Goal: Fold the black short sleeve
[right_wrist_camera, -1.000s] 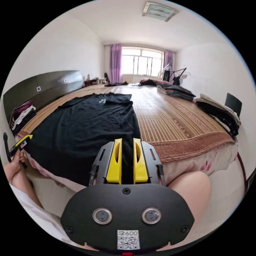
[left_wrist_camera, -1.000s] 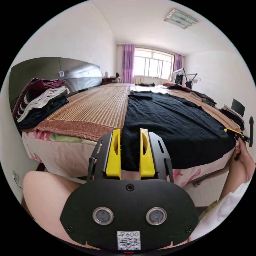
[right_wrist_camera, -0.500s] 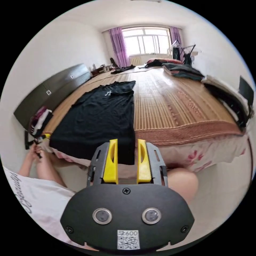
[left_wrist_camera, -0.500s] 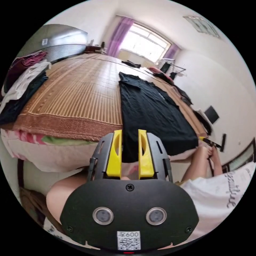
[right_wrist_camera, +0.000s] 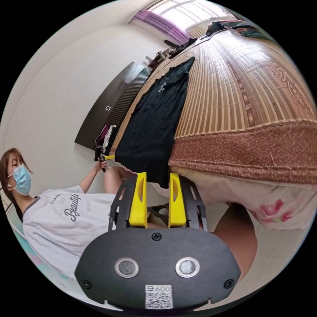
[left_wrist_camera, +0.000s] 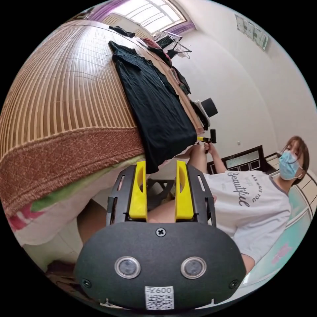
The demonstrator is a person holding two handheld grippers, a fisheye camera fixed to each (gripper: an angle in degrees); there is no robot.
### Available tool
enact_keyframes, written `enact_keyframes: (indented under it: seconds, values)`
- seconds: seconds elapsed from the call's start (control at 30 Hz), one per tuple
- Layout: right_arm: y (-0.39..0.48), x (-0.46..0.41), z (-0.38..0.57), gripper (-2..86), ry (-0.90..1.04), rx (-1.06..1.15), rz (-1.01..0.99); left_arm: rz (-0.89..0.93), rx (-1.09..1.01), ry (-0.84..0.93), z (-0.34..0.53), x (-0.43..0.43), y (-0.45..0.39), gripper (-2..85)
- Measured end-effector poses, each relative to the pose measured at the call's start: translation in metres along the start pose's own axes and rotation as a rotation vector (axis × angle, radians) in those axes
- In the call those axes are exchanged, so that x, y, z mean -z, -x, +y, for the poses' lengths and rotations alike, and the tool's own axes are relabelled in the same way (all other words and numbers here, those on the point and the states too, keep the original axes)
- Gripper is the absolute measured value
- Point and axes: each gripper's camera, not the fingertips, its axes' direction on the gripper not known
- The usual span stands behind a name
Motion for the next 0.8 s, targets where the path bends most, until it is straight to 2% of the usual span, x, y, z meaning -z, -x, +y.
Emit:
enact_keyframes:
  seconds: [0.17, 0.47, 0.57, 0.8]
  values:
    - [0.062, 0.023, -0.007, 13.7, 0.017, -0.024, -0.031, -0.055, -0.029, 0.083, -0.015, -0.016, -0.061, 12.2]
    - [0.163, 0.052, -0.006, 14.2, 0.060, -0.024, -0.063, 0.065, 0.011, 0.051, 0.010, -0.034, -0.143, 8.8]
    - [0.197, 0.066, -0.005, 14.3, 0.075, -0.016, -0.077, 0.025, -0.017, 0.118, 0.014, -0.057, -0.179, 6.5]
    - [0.278, 0.121, 0.013, 14.0, 0.023, 0.024, -0.037, -0.003, -0.006, 0.094, 0.035, -0.037, -0.256, 2.7]
